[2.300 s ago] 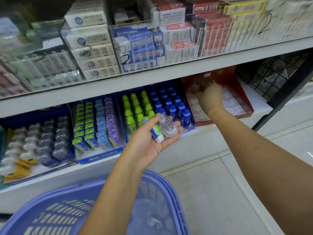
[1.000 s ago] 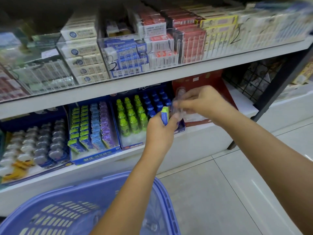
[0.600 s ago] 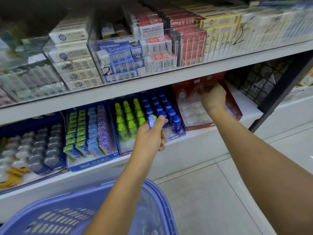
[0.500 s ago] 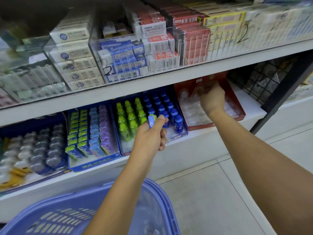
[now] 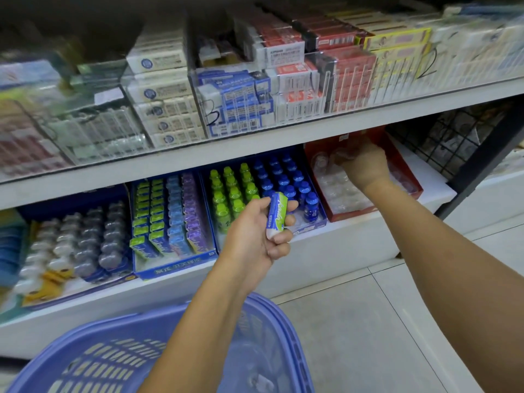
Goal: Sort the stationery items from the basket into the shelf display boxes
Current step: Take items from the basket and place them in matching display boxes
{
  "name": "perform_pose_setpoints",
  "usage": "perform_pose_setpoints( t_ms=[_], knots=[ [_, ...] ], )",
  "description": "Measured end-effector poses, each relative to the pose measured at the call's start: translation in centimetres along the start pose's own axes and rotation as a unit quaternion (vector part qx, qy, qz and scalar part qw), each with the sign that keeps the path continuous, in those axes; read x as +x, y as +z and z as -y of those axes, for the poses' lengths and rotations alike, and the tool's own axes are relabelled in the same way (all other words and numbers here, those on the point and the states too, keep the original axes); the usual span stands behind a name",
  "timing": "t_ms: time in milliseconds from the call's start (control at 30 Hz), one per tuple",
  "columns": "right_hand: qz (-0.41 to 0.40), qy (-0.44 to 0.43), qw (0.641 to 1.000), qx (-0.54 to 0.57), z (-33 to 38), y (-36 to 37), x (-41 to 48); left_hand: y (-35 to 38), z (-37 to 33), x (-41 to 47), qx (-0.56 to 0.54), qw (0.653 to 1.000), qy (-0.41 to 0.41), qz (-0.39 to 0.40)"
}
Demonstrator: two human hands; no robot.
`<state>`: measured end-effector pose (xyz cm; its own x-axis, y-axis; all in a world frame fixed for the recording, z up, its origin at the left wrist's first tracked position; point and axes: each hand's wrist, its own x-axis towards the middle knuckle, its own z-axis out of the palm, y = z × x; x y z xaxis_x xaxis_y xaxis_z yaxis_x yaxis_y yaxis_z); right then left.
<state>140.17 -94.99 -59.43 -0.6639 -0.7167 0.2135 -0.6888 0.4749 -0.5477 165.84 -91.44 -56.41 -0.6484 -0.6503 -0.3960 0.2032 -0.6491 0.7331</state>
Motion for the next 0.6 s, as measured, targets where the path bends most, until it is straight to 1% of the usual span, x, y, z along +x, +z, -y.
perform_pose_setpoints(
  t_ms=[67,100,133,167,200,233,267,300,333,400,467,533,600],
  knots=[
    [0.004,-0.003,0.998,-0.057,1.1,-1.3,-0.7,-0.8,-0.3,-0.8,-0.038,0.999,-0.003,0.031],
    [0.018,-0.019,0.996,-0.081,2.0,-2.2,-1.4,-1.2,-0.4,-1.2,-0.050,0.998,-0.002,0.042],
    [0.043,-0.043,0.995,-0.079,3.2,-3.1,-2.2,-1.6,-0.4,-1.7,-0.058,0.997,0.002,0.048],
    [0.079,-0.061,0.994,-0.042,4.5,-3.9,-3.5,-2.0,-0.3,-2.1,-0.059,0.997,0.012,0.047],
    [0.128,-0.064,0.989,0.025,6.0,-4.7,-5.0,-2.4,-0.3,-2.6,-0.049,0.998,0.027,0.036],
    [0.189,-0.056,0.975,0.102,7.6,-5.4,-6.9,-2.7,-0.1,-3.0,-0.022,0.998,0.053,0.013],
    [0.252,-0.046,0.953,0.163,9.3,-5.9,-8.9,-3.1,0.0,-3.4,0.023,0.996,0.086,-0.020],
    [0.304,-0.041,0.930,0.204,10.7,-6.2,-10.6,-3.6,0.2,-3.8,0.087,0.987,0.123,-0.060],
    [0.338,-0.039,0.912,0.230,12.0,-6.2,-12.1,-4.0,0.5,-4.2,0.157,0.969,0.161,-0.097],
    [0.357,-0.047,0.895,0.262,14.2,-5.4,-14.6,-5.0,0.8,-5.2,0.258,0.925,0.238,-0.145],
    [0.352,-0.056,0.889,0.287,16.0,-4.2,-16.5,-6.3,0.8,-6.4,0.301,0.887,0.300,-0.182],
    [0.346,-0.068,0.889,0.291,17.5,-2.9,-18.1,-7.8,0.6,-7.7,0.330,0.854,0.336,-0.222],
    [0.352,-0.079,0.884,0.298,18.9,-1.6,-19.1,-9.4,0.2,-8.8,0.341,0.838,0.354,-0.239]
  ],
)
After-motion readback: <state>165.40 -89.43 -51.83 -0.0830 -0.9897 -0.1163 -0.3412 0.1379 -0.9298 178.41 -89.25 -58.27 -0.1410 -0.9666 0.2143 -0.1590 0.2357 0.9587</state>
